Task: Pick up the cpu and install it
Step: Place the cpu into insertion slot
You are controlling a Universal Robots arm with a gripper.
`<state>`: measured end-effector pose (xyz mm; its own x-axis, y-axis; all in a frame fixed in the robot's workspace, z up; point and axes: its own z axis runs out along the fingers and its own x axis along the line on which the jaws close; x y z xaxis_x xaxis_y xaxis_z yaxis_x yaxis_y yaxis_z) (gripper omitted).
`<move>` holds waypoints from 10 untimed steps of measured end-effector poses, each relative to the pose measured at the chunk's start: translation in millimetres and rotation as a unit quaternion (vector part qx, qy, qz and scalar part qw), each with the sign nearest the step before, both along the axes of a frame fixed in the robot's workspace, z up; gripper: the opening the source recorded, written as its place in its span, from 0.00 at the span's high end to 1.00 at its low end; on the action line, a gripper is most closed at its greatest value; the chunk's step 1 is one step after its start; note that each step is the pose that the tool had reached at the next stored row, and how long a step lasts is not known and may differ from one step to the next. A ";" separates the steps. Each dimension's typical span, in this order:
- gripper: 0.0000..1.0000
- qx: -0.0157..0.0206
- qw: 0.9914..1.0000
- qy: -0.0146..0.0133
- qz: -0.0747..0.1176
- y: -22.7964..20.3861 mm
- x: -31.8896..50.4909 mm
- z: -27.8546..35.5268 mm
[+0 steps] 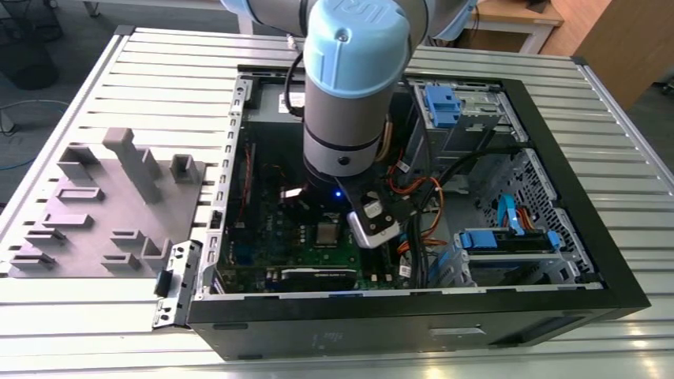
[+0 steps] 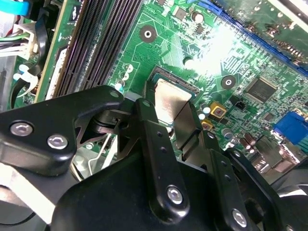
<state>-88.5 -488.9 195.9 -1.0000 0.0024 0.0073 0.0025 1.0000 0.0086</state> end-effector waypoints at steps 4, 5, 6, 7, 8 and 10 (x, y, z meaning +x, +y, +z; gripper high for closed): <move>0.59 0.000 1.000 -0.001 0.000 -0.5 -0.8 -1.0; 0.59 0.000 1.000 -0.001 0.000 -0.6 -1.2 -1.4; 0.59 0.000 1.000 -0.002 0.000 -0.7 -1.5 -1.9; 0.59 0.000 1.000 -0.002 0.000 -0.8 -1.8 -2.2; 0.59 0.000 1.000 -0.002 0.000 -0.8 -1.8 -2.7; 0.59 0.000 1.000 -0.002 0.000 -0.9 -1.8 -4.2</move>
